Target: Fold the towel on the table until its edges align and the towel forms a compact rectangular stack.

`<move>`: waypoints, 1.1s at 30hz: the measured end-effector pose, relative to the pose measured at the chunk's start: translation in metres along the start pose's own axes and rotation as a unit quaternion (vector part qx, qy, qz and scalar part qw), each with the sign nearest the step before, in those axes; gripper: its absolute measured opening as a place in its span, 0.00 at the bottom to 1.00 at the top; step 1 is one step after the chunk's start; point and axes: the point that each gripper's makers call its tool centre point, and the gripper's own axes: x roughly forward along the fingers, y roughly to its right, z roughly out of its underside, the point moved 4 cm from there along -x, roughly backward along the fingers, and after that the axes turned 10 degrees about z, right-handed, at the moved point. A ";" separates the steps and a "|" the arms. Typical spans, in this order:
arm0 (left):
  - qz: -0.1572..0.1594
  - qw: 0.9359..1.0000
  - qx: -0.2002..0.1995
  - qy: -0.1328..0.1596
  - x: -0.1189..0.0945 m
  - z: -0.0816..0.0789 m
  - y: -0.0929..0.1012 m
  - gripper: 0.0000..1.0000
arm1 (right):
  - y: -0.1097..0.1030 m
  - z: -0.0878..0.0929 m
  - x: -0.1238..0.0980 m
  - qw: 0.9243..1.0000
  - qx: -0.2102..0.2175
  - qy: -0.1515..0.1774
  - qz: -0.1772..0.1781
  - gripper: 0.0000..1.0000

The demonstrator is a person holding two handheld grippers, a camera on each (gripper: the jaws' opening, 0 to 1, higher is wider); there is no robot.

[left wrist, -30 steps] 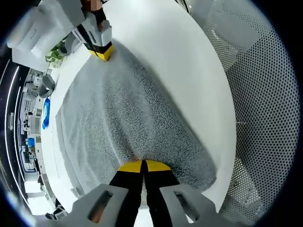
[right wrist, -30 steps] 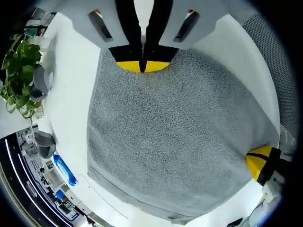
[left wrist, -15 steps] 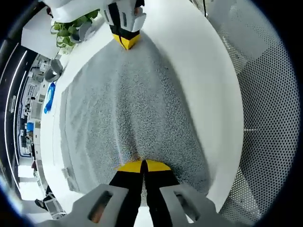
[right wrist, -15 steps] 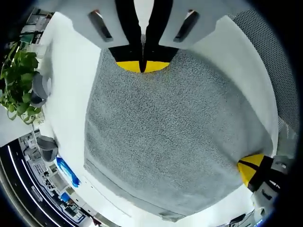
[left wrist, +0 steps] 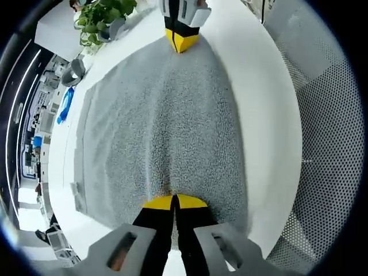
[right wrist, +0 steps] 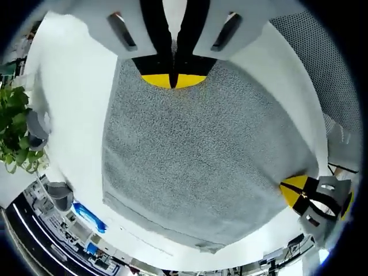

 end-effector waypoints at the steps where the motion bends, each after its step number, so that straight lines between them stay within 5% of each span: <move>1: 0.000 1.000 -0.005 0.002 0.000 0.003 -0.001 0.01 | -0.002 0.000 -0.001 1.000 -0.005 0.000 -0.004 0.00; 7: 0.019 0.997 -0.064 0.046 -0.003 0.018 -0.006 0.01 | -0.014 -0.001 -0.003 1.000 -0.002 0.010 -0.007 0.00; 33: 0.028 0.995 -0.098 0.024 -0.008 0.042 -0.004 0.01 | -0.053 0.004 -0.018 0.997 -0.013 0.071 -0.031 0.00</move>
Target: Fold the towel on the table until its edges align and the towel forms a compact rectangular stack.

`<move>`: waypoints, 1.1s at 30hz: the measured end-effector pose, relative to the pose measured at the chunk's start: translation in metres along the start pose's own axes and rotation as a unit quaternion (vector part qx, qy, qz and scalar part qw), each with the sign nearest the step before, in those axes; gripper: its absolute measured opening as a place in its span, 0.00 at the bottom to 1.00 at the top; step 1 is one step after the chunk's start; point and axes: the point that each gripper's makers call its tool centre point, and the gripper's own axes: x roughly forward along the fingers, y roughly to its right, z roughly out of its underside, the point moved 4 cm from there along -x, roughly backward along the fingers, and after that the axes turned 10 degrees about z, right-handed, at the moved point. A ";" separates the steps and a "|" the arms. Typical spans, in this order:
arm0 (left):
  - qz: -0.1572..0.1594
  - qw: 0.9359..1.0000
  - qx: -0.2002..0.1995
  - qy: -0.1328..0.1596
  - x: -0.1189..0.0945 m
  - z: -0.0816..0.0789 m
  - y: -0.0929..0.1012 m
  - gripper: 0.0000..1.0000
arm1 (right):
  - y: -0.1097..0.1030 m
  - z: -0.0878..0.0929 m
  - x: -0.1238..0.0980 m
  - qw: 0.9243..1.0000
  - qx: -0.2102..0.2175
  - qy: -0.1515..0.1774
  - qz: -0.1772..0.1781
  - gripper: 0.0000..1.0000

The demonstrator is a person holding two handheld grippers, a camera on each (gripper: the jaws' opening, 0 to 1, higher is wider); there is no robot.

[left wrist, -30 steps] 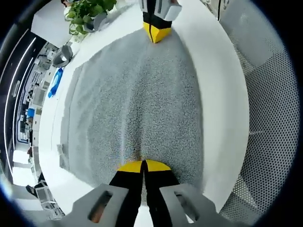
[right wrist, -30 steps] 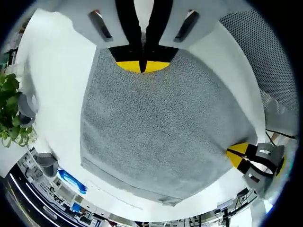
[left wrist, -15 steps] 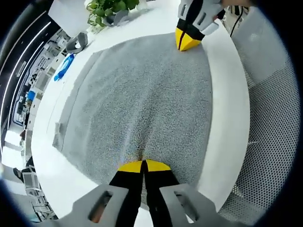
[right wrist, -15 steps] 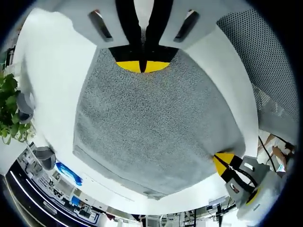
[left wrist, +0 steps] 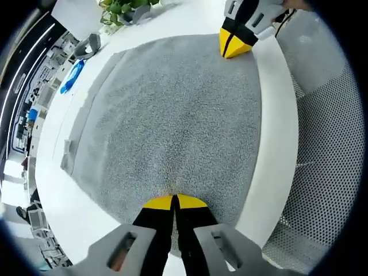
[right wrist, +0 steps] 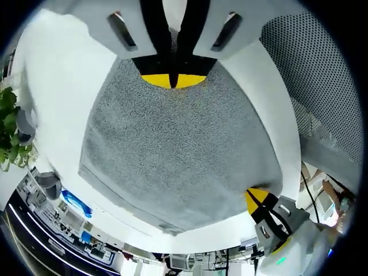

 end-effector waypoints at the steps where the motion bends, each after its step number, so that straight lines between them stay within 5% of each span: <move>1: -0.003 1.000 -0.004 0.004 0.000 0.001 0.000 0.01 | 0.000 0.000 0.000 1.000 0.002 0.000 -0.001 0.00; 16: -0.017 0.998 -0.030 0.060 -0.003 0.011 0.005 0.01 | -0.012 0.005 -0.007 0.999 -0.018 0.014 -0.024 0.00; 24: -0.019 0.999 -0.002 0.042 -0.003 0.008 0.007 0.01 | -0.011 0.007 -0.008 0.999 0.025 0.028 -0.036 0.00; 26: 0.012 0.998 -0.039 0.056 -0.003 0.007 0.005 0.01 | -0.011 0.008 -0.008 0.998 0.040 0.032 -0.039 0.00; 27: 0.056 0.993 -0.074 0.068 -0.004 0.006 0.002 0.02 | -0.011 0.008 -0.008 0.997 0.051 0.036 -0.043 0.00; 29: 0.087 0.987 -0.110 0.084 -0.008 0.003 0.000 0.09 | -0.010 0.008 -0.008 0.996 0.063 0.038 -0.048 0.00; 33: 0.109 0.978 -0.091 0.151 -0.020 -0.030 -0.004 0.12 | -0.010 0.008 -0.007 0.993 0.090 0.044 -0.061 0.00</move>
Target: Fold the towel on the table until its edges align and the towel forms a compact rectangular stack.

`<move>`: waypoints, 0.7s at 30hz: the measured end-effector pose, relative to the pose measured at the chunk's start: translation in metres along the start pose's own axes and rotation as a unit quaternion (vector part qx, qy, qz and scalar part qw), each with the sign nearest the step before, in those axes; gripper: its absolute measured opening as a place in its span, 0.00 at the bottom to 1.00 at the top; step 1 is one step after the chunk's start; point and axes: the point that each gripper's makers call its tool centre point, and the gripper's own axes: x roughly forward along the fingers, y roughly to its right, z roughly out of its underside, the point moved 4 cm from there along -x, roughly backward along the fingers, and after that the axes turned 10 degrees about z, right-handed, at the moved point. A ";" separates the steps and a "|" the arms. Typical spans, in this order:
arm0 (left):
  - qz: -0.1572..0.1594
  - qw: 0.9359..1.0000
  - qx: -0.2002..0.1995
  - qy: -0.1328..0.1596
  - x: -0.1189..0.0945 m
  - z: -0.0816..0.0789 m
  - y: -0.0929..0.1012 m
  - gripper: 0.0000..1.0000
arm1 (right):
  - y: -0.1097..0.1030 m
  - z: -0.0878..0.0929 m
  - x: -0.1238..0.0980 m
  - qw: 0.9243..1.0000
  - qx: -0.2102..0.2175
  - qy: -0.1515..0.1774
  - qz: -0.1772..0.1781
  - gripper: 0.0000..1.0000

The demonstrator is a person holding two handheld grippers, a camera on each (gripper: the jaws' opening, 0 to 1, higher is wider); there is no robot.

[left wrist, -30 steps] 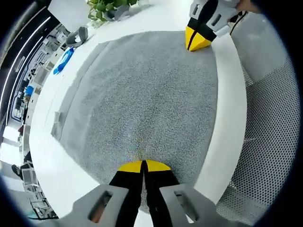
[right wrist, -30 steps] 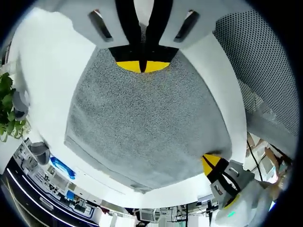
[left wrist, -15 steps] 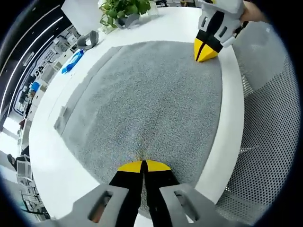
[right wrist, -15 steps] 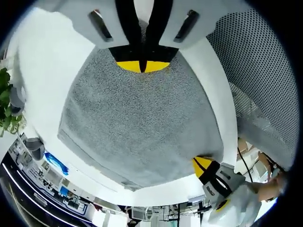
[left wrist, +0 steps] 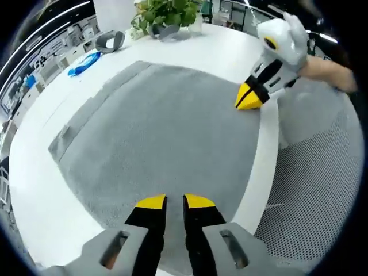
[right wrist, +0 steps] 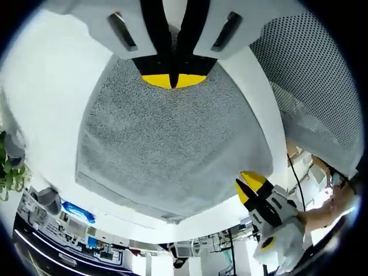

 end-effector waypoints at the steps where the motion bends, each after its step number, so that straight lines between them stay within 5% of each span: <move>1: 0.017 1.000 0.020 0.009 0.005 -0.011 0.007 0.12 | -0.001 -0.001 0.001 1.000 0.000 0.001 -0.002 0.00; 7: 0.058 0.997 0.057 0.002 0.048 -0.042 0.041 0.12 | -0.008 -0.010 0.007 0.999 -0.033 0.021 0.000 0.00; 10: 0.070 0.996 0.061 -0.011 0.063 -0.045 0.050 0.11 | -0.009 -0.012 0.008 0.998 -0.053 0.022 0.008 0.00; 13: 0.047 0.995 0.083 -0.041 0.075 -0.038 0.047 0.10 | -0.009 -0.012 0.008 0.997 -0.070 0.023 0.008 0.00; 21: 0.027 0.995 0.085 0.034 0.070 -0.037 0.046 0.09 | -0.003 -0.006 0.002 0.993 -0.119 0.014 -0.023 0.00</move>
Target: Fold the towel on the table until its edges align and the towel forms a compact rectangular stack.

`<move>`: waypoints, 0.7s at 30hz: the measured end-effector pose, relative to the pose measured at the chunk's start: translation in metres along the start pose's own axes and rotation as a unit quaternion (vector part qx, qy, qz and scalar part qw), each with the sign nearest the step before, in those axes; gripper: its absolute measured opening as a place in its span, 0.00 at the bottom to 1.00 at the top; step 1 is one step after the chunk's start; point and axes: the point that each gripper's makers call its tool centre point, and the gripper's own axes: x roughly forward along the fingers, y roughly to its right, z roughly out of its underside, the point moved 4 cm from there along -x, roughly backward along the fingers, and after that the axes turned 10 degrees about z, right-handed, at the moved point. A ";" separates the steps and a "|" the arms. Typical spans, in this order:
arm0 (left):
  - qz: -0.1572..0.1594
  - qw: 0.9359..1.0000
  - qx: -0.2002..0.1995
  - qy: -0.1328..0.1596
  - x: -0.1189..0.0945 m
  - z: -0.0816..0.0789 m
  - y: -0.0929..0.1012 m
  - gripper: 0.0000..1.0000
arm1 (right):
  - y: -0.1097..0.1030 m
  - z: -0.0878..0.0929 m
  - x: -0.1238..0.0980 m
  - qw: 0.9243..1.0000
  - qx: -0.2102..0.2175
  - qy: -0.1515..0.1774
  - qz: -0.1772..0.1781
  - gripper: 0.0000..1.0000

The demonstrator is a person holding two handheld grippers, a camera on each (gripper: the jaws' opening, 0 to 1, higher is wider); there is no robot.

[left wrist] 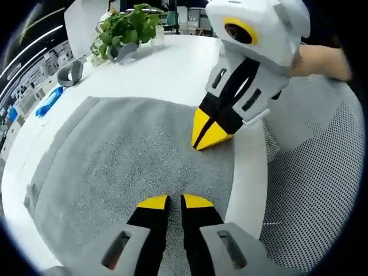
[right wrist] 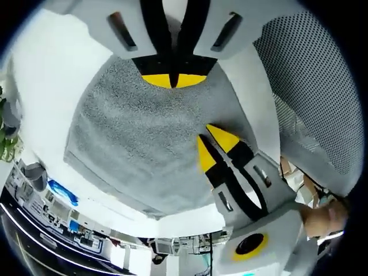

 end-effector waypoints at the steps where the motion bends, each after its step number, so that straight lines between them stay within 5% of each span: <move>1: -0.002 1.000 -0.002 0.005 0.000 0.000 0.000 0.08 | 0.000 0.002 -0.002 0.999 -0.031 0.005 -0.008 0.00; 8: 0.002 1.000 0.009 -0.008 0.001 -0.001 0.000 0.08 | -0.002 0.028 -0.022 0.995 -0.083 -0.006 -0.056 0.00; 21: 0.002 1.000 0.010 -0.009 0.000 -0.001 -0.001 0.07 | -0.006 0.049 -0.037 0.991 -0.123 -0.017 -0.059 0.07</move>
